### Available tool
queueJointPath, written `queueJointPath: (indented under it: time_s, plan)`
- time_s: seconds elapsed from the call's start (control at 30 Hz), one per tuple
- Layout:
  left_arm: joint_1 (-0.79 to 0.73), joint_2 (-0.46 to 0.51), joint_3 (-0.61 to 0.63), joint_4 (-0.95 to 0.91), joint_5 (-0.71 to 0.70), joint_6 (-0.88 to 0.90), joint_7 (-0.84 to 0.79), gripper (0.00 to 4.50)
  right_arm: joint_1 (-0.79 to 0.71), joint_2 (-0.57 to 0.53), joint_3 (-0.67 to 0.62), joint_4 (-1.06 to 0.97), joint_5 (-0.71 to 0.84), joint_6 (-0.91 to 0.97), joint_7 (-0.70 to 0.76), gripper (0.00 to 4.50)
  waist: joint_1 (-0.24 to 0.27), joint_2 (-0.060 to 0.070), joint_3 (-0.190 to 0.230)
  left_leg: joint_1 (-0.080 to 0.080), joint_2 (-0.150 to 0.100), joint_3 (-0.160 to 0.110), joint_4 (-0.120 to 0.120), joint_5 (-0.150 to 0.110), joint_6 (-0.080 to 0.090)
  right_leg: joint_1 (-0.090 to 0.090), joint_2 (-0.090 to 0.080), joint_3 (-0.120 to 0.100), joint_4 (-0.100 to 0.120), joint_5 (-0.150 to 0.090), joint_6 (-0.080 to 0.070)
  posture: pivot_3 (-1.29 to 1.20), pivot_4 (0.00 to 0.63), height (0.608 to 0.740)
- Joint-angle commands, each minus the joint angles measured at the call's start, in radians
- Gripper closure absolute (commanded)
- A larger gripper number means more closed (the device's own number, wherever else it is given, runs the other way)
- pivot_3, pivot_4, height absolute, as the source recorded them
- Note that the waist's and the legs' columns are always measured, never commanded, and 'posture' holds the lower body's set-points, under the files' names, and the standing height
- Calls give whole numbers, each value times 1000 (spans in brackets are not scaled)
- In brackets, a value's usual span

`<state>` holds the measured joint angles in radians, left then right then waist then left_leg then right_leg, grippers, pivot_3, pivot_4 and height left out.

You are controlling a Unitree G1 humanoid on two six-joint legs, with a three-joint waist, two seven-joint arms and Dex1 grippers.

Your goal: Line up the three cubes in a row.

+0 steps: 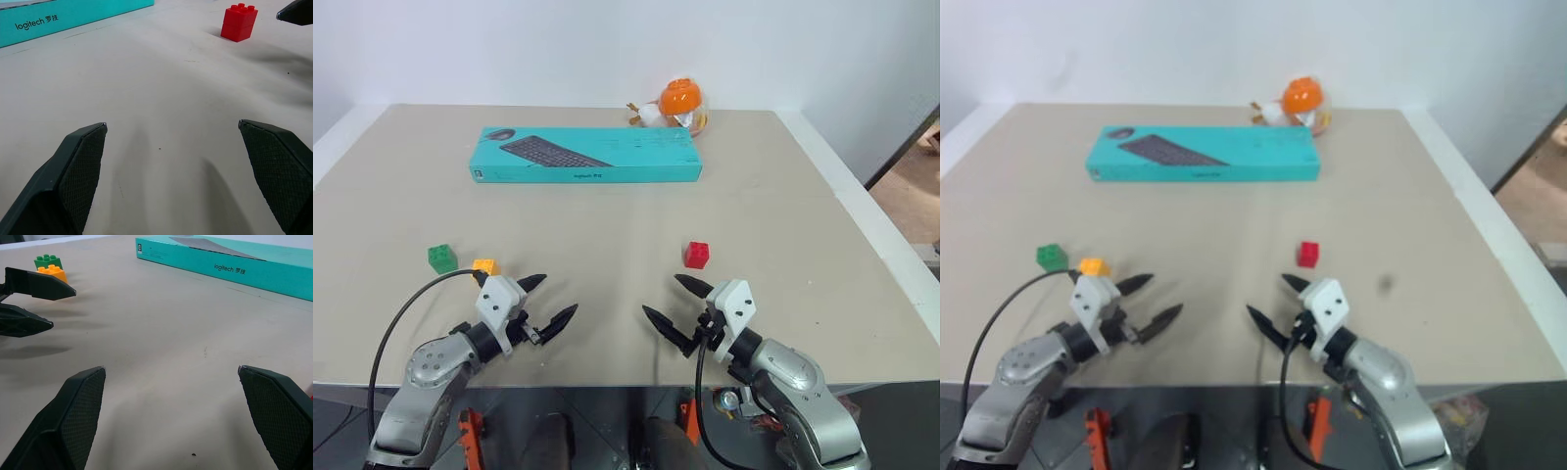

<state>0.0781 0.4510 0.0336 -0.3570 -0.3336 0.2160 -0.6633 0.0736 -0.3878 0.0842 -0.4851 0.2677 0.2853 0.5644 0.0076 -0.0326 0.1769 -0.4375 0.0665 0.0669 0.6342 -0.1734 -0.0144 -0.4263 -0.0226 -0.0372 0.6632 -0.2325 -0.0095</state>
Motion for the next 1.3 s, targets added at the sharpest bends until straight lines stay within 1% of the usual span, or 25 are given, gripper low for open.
queueJointPath:
  time_s: [0.03, 0.13, 0.6, 0.73, 0.87, 1.0, 1.17, 1.3]
  plan:
    - [-9, 8, -12, -46, -12, -19, -21, 47, 2, -4, 1, -16, -3, -22, 2, 0, 0, 0, 0, 0, 0, 0, 0, 0, 0, 0, 0, 0, 0, 0, 0, 0, 150, 740]
    - [-4, 6, -12, -48, -38, -39, -61, 47, 10, -3, 8, -21, -3, -22, 2, 0, 0, 0, 0, 0, 0, 0, 0, 0, 0, 0, 0, 0, 0, 0, 0, 0, 150, 740]
    - [-17, 2, -15, -22, -51, -81, -111, 47, 15, 3, 1, -37, -5, -26, -11, 0, 0, 0, 0, 0, 0, 0, 0, 0, 0, 0, 1, 0, 0, 0, 0, 0, 150, 740]
    - [-39, 18, -26, -8, -64, -114, -178, 47, -6, 39, -13, -55, -42, -17, -96, 0, 0, 0, 0, 0, -1, 0, 0, 0, 0, 0, 1, 0, 0, 0, 0, 0, 150, 740]
    - [-66, 44, -42, 10, -70, -133, -245, 47, -68, 76, -29, -33, -117, 23, -213, 0, 0, 0, 0, 0, 0, 0, 0, 0, 0, 0, 1, 0, 0, 0, 0, 0, 150, 740]
    - [-100, 57, -53, 20, -94, -112, -290, 47, -145, 149, -52, 12, -172, 88, -352, 0, 0, 0, 0, 0, 0, 1, 0, 0, 1, 0, 1, 0, 0, 0, 0, 0, 150, 740]
    - [-118, 87, -80, 21, -102, -95, -351, 47, -186, 189, -63, 74, -213, 115, -424, 0, 0, 0, 0, -1, -1, 1, 0, 0, 1, 0, 2, 1, 0, 1, 3, 0, 150, 740]
    - [-128, 87, -86, 22, -100, -92, -353, 47, -209, 224, -94, 115, -203, 140, -463, 0, 0, 0, 0, -1, -1, 2, 0, 0, 2, 0, 3, 2, 0, 1, 5, 0, 150, 740]
